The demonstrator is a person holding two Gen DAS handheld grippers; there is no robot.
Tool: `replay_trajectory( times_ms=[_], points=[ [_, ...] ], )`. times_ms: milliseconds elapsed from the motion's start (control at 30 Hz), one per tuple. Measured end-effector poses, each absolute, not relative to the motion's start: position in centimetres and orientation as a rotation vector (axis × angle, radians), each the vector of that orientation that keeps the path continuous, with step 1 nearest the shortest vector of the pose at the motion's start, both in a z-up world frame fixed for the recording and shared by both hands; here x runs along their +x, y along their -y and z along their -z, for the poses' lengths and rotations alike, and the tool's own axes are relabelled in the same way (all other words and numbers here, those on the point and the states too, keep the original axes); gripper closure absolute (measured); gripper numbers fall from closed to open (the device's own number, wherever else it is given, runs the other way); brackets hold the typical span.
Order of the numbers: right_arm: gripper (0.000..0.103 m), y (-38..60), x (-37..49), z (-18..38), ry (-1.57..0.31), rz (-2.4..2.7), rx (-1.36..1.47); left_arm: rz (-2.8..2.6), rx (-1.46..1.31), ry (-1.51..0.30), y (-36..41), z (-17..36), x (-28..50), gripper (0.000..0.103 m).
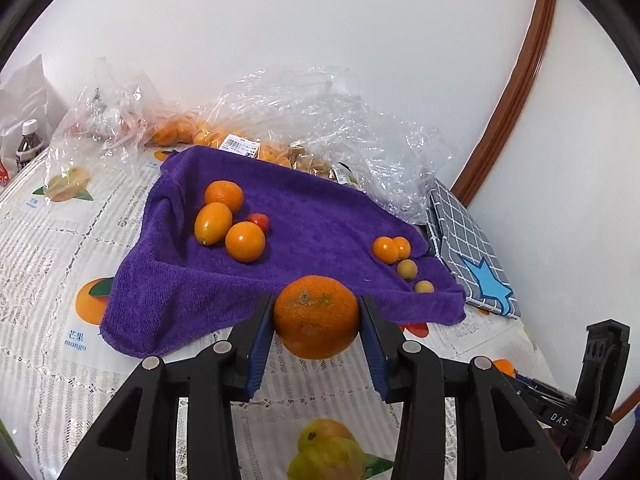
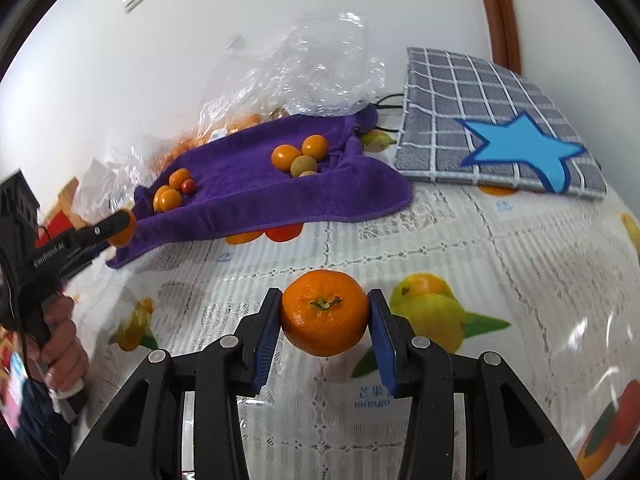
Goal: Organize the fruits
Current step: 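Carry the orange with the left tool while the right tool carries the tangerine onto the towel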
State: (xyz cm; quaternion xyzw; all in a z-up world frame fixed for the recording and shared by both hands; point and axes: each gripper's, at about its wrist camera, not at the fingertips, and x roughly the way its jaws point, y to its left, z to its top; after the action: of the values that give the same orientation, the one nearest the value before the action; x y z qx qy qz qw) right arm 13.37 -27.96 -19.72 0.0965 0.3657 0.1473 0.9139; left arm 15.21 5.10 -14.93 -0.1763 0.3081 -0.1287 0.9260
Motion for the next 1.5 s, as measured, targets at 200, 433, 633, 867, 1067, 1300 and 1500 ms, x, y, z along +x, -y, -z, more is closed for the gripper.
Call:
replay_trajectory(
  times_ms=[200,433,633,867,1067,1300,1500],
  points=[
    [0.06,28.9,13.1,19.5,-0.76,-0.296,0.261,0.256,-0.367,-0.588,-5.5,14.3,14.4,0.063],
    [0.06,28.8,12.9,17.4,-0.709,-0.294,0.257,0.238,-0.378,-0.583,-5.9,14.3,14.4,0.063],
    [0.06,27.8,12.5,15.5,-0.67,-0.32,0.218,0.223,-0.372,-0.571,-6.0,14.2,14.1,0.063],
    [0.06,26.6,12.5,13.5,-0.629,-0.345,0.177,0.204,-0.397,-0.566,-6.8,14.0,14.2,0.063],
    [0.06,25.5,13.2,12.5,-0.609,-0.341,0.12,0.187,-0.415,-0.573,-7.6,13.8,14.7,0.063],
    [0.06,24.7,15.0,12.1,-0.607,-0.337,0.092,0.165,-0.408,-0.601,-9.5,12.7,16.1,0.063],
    [0.06,23.6,17.3,11.6,-0.604,-0.326,0.033,0.144,-0.407,-0.6,-11.1,11.1,17.6,0.063]
  ],
)
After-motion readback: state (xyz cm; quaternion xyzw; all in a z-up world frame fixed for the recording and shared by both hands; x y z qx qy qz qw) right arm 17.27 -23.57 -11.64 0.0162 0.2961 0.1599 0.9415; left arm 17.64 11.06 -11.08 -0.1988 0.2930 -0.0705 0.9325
